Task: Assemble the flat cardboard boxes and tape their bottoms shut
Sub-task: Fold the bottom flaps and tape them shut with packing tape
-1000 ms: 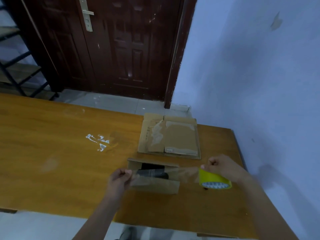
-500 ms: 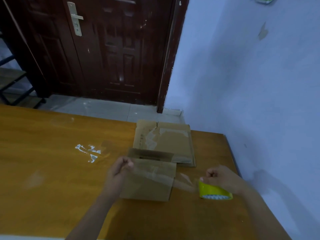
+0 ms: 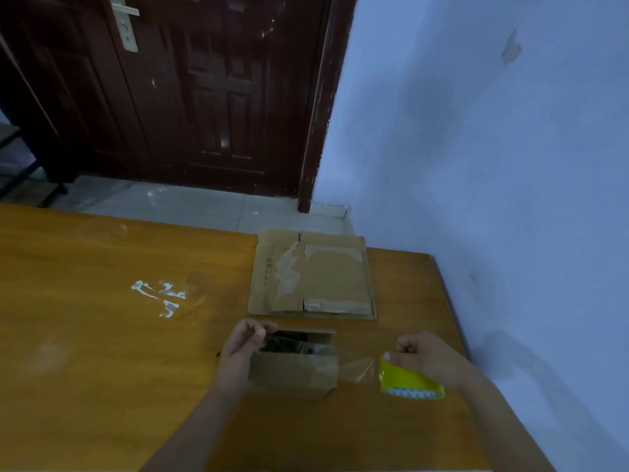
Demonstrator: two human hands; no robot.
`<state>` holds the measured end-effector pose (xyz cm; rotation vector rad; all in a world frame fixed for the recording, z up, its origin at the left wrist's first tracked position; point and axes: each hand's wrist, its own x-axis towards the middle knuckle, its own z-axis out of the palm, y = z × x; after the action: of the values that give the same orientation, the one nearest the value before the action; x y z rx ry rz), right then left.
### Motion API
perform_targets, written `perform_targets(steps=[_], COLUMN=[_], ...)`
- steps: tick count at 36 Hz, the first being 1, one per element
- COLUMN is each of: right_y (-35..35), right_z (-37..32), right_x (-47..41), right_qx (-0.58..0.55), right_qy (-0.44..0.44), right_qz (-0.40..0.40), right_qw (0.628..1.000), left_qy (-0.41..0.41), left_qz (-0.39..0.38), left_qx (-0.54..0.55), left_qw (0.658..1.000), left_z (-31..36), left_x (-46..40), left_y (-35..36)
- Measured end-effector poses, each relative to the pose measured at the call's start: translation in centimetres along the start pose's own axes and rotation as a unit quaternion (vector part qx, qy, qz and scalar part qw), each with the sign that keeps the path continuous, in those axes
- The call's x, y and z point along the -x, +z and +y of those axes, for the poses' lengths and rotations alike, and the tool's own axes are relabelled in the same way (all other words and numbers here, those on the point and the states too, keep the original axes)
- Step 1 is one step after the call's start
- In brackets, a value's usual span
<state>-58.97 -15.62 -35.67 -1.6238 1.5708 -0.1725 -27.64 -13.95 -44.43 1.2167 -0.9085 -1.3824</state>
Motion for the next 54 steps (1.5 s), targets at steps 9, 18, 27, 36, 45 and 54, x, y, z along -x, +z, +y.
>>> perform_targets(steps=[9, 18, 27, 36, 45, 54], right_y=[0.8, 0.4, 0.1, -0.2, 2.0, 3.1], right_z=[-0.4, -0.5, -0.8, -0.5, -1.0, -1.7], right_x=[0.2, -0.5, -2.0, -2.4, -2.8, -3.2], right_qx=[-0.027, -0.038, -0.024, -0.049, -0.011, 0.103], right_qy=[-0.021, -0.014, -0.013, -0.009, -0.015, 0.027], right_qz=[-0.013, -0.019, -0.034, -0.102, -0.141, -0.089], right_qw=[0.999, 0.999, 0.999, 0.994, 0.99, 0.99], left_qy=[-0.075, -0.233, -0.247, -0.259, -0.283, -0.301], left_qz=[0.054, 0.083, 0.039, 0.014, 0.005, 0.002], left_qx=[0.013, 0.078, -0.071, -0.001, 0.217, 0.177], left_qw=[0.996, 0.966, 0.966, 0.966, 0.934, 0.937], left_z=[-2.1, -0.9, 0.7, 0.7, 1.0, 0.3], left_x=[0.3, -1.6, -1.9, -1.6, -1.6, -2.5], left_y=[-1.1, -1.9, -2.8, -3.1, -5.0, -5.2])
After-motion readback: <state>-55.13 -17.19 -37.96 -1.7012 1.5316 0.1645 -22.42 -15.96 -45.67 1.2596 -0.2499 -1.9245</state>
